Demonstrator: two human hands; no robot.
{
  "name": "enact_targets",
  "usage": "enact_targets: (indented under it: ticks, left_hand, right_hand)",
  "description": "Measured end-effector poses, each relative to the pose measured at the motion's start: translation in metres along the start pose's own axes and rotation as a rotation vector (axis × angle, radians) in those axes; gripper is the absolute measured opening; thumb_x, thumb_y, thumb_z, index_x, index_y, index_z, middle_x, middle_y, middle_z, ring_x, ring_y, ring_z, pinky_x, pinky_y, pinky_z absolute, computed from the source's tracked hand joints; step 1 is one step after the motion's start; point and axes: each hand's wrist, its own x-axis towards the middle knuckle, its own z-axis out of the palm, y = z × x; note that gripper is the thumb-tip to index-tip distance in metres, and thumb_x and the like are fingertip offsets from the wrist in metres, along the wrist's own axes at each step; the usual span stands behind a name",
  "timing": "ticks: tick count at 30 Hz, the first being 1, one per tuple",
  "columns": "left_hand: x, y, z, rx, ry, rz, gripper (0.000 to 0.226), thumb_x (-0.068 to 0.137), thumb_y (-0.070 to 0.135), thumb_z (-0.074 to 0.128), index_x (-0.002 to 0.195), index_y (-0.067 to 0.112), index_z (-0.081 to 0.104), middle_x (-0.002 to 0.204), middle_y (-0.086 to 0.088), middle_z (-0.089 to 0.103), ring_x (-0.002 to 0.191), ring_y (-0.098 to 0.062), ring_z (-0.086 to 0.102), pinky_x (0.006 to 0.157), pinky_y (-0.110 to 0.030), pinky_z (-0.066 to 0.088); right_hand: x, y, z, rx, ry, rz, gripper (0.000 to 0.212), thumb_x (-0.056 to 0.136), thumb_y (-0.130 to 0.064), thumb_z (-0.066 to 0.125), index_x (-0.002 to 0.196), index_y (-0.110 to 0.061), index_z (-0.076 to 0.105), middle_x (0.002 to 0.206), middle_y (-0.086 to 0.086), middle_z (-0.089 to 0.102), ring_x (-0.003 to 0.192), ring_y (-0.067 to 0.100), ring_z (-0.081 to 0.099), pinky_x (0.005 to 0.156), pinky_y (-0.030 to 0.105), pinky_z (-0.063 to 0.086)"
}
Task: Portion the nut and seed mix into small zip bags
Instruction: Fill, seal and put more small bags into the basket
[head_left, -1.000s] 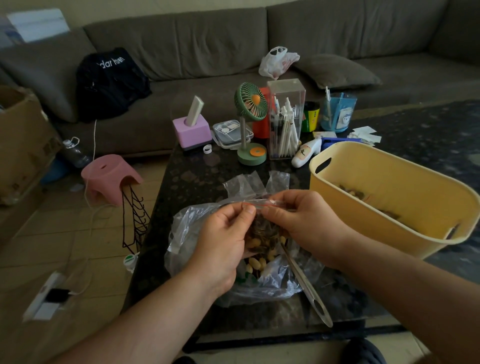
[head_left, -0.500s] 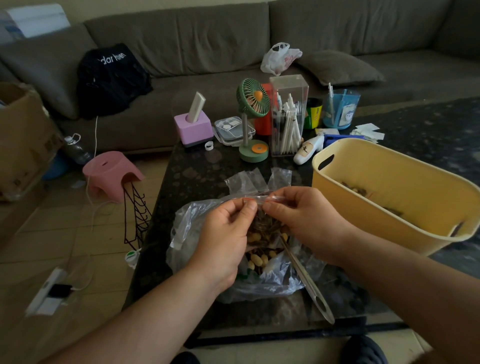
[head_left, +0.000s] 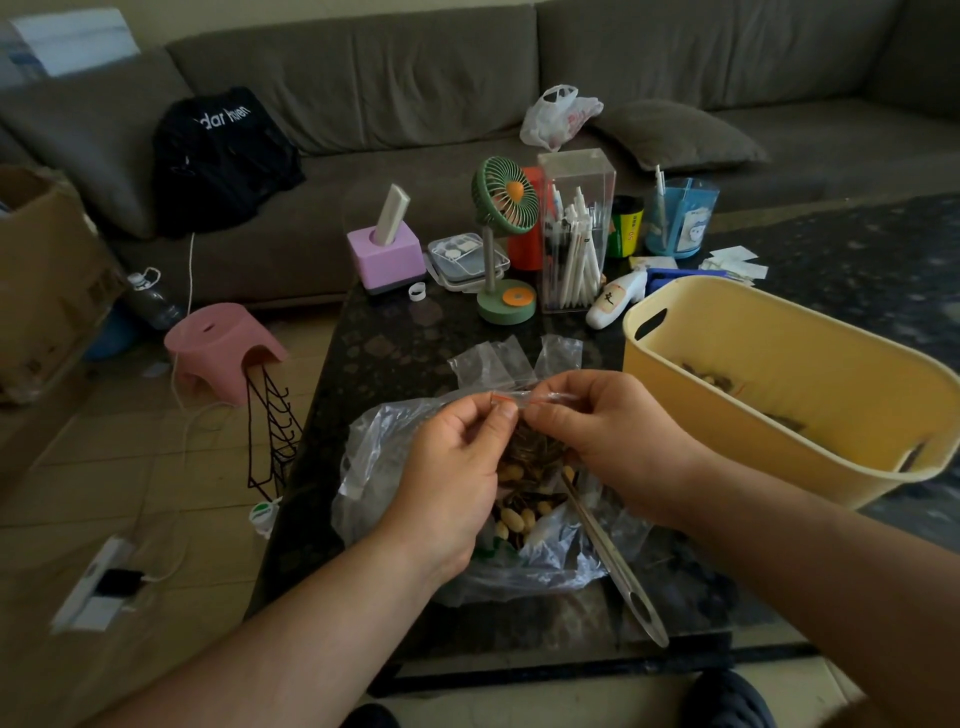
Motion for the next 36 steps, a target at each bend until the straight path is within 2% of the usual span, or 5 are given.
enact_targets:
  ticks: [16, 21, 29, 32, 36]
  left_hand:
    - [0.001, -0.001, -0.002, 0.013, -0.005, 0.027, 0.019, 0.108, 0.019, 0.057, 0.109, 0.015, 0.075, 0.106, -0.005, 0.081, 0.104, -0.019, 0.077, 0.099, -0.051, 0.061]
    - [0.000, -0.001, -0.002, 0.018, -0.010, 0.026, 0.019, 0.108, 0.021, 0.057, 0.109, 0.017, 0.076, 0.107, -0.003, 0.081, 0.105, -0.017, 0.077, 0.100, -0.052, 0.060]
    - [0.000, -0.003, -0.002, 0.031, -0.050, 0.022, 0.018, 0.106, 0.023, 0.061, 0.115, 0.014, 0.074, 0.108, -0.004, 0.081, 0.106, -0.017, 0.076, 0.102, -0.046, 0.060]
    - [0.002, -0.003, -0.004, 0.058, -0.048, 0.044, 0.017, 0.106, 0.021, 0.062, 0.111, 0.013, 0.076, 0.107, -0.005, 0.081, 0.107, -0.019, 0.076, 0.103, -0.047, 0.059]
    - [0.005, -0.003, -0.007, 0.036, -0.011, 0.053, 0.014, 0.105, 0.021, 0.064, 0.107, 0.014, 0.076, 0.105, -0.005, 0.080, 0.105, -0.021, 0.076, 0.101, -0.048, 0.060]
  right_hand:
    - [0.000, -0.005, 0.002, -0.017, -0.001, 0.000, 0.008, 0.095, -0.014, 0.074, 0.096, -0.007, 0.076, 0.085, 0.002, 0.079, 0.077, 0.010, 0.075, 0.068, 0.019, 0.058]
    - [0.001, -0.007, -0.002, -0.073, 0.047, 0.015, 0.008, 0.089, -0.012, 0.080, 0.094, -0.007, 0.078, 0.089, 0.008, 0.080, 0.088, 0.021, 0.077, 0.080, 0.031, 0.065]
    - [0.005, -0.007, -0.007, -0.104, 0.068, 0.020, 0.013, 0.085, -0.002, 0.082, 0.078, -0.008, 0.071, 0.056, -0.006, 0.065, 0.053, 0.001, 0.059, 0.054, 0.013, 0.048]
    - [0.005, -0.007, -0.006, -0.086, 0.066, 0.005, 0.012, 0.084, -0.004, 0.083, 0.079, -0.009, 0.073, 0.059, -0.004, 0.069, 0.056, 0.003, 0.064, 0.057, 0.014, 0.051]
    - [0.004, -0.009, -0.010, -0.109, 0.048, -0.001, 0.011, 0.083, -0.014, 0.085, 0.086, -0.008, 0.076, 0.077, 0.004, 0.077, 0.071, 0.009, 0.071, 0.066, 0.019, 0.058]
